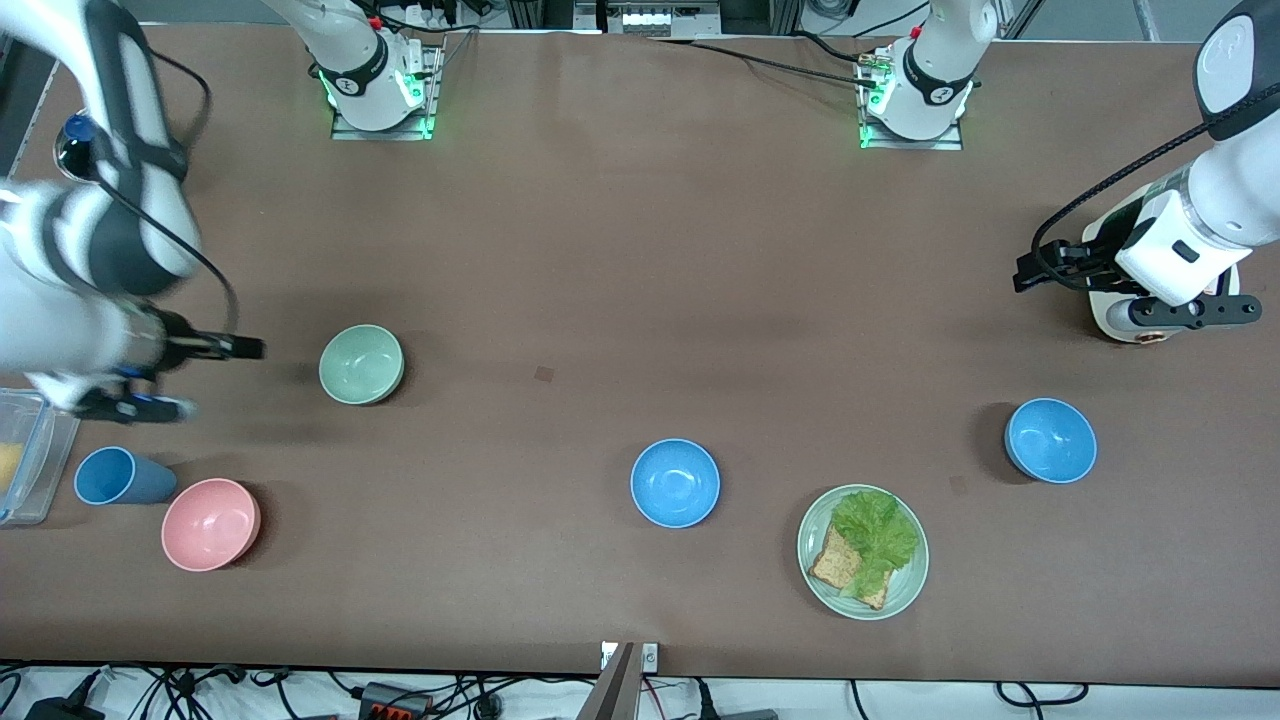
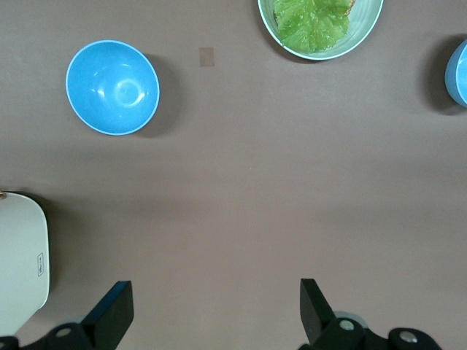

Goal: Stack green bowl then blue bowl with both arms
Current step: 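Reach the right gripper to the pale green bowl and grasp its rim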

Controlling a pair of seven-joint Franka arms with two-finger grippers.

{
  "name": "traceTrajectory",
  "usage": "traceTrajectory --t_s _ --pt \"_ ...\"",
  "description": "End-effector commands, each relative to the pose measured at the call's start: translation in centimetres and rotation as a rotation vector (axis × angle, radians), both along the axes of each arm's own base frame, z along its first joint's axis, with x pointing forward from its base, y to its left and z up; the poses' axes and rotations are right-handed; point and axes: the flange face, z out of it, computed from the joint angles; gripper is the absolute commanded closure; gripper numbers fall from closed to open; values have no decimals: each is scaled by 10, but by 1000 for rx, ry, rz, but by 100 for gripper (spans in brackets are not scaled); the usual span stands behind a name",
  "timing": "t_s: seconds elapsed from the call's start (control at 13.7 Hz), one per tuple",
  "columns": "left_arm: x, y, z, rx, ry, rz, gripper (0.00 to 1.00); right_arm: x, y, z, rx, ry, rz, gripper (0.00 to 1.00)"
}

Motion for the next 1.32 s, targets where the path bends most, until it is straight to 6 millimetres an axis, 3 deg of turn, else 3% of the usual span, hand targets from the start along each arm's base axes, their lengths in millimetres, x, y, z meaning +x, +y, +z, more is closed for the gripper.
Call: traceTrajectory --t_s 0.0,0.22,0.29,0.44,0.73,0.8,1.02,1.24 --pt "4 2 2 -19 12 1 0 6 13 -42 -19 35 24 0" --pt "4 2 2 -19 12 2 0 9 17 -84 -17 47 29 0" --pt "4 2 2 -19 12 1 0 7 17 -96 -15 64 28 8" --pt "4 3 1 -19 13 1 0 4 17 -112 -7 90 23 38" --pt "17 9 -9 -31 33 4 0 2 20 -123 39 106 -5 83" --pt "23 18 -12 -36 38 15 0 1 28 -121 44 110 7 98" --pt "36 31 -40 -26 77 -17 0 5 60 -110 75 94 53 100" --pt "53 47 -89 28 108 -117 0 14 143 -78 140 55 159 100"
